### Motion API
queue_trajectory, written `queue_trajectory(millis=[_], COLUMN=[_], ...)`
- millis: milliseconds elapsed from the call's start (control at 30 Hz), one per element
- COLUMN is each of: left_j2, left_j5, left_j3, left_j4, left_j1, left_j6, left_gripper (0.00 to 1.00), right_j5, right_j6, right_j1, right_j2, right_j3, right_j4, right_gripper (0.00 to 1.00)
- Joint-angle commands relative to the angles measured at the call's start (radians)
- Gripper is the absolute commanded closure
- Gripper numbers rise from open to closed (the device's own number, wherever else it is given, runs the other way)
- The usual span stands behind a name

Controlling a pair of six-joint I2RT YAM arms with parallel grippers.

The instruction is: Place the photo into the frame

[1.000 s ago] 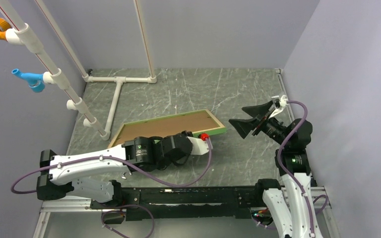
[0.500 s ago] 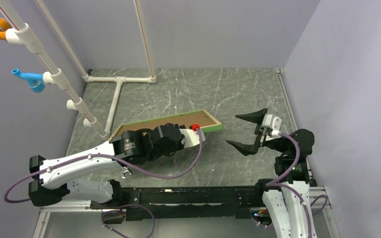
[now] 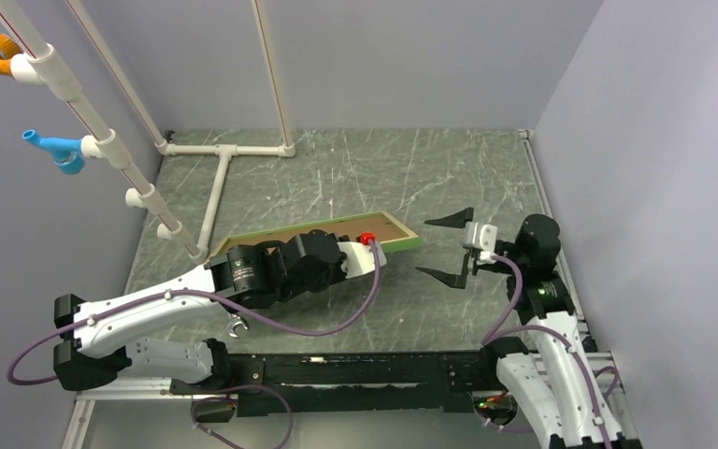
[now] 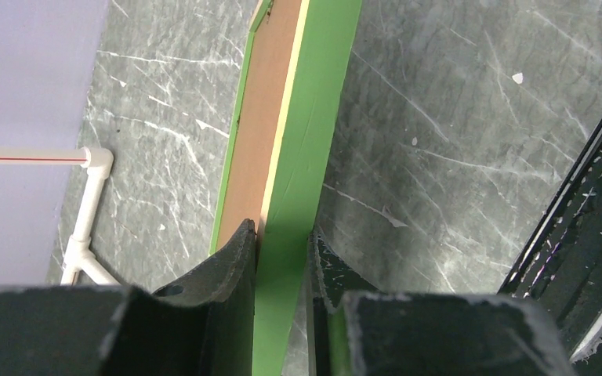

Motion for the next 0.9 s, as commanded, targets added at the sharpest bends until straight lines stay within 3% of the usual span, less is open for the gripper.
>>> queue_trajectory(millis=[0, 133, 333, 467, 600, 700, 867], left_j2=[-0.04, -0.04, -0.048, -0.052, -0.048, -0.043, -0.038], left_j5=[0.027, 0.037, 0.049, 0.048, 0.049, 0.044, 0.037], left_j3=[0.045, 0.035, 0.028, 0.03, 0.032, 0.033, 0.034], left_j4=[0.115, 0.118, 0.115, 0.113, 0.111, 0.113, 0.111], left_j1=[0.009, 0.011, 0.012, 0.012, 0.013, 0.013, 0.013], left_j6=[-0.099, -0.109, -0.122, -0.122, -0.122, -0.12, -0.122], left_gripper=[1.0, 1.0, 1.0, 1.0, 1.0, 1.0, 1.0], right_j5=[0.107, 0.192, 0.198, 0.177, 0.15, 0.136, 0.114], right_j6=[-0.189, -0.257, -0.227, -0.257, -0.26, -0.257, -0.278], right_j1=[0.117, 0.201, 0.224, 0.227, 0.229, 0.23, 0.231], right_j2=[0.076, 0.155, 0.196, 0.223, 0.228, 0.233, 0.239], right_j3=[0.039, 0.034, -0.013, -0.003, -0.003, -0.004, 0.023], right_j4=[-0.029, -0.037, 0.137, 0.14, 0.15, 0.157, 0.095], right_gripper=[0.07, 0.12, 0.22, 0.31, 0.45, 0.65, 0.74])
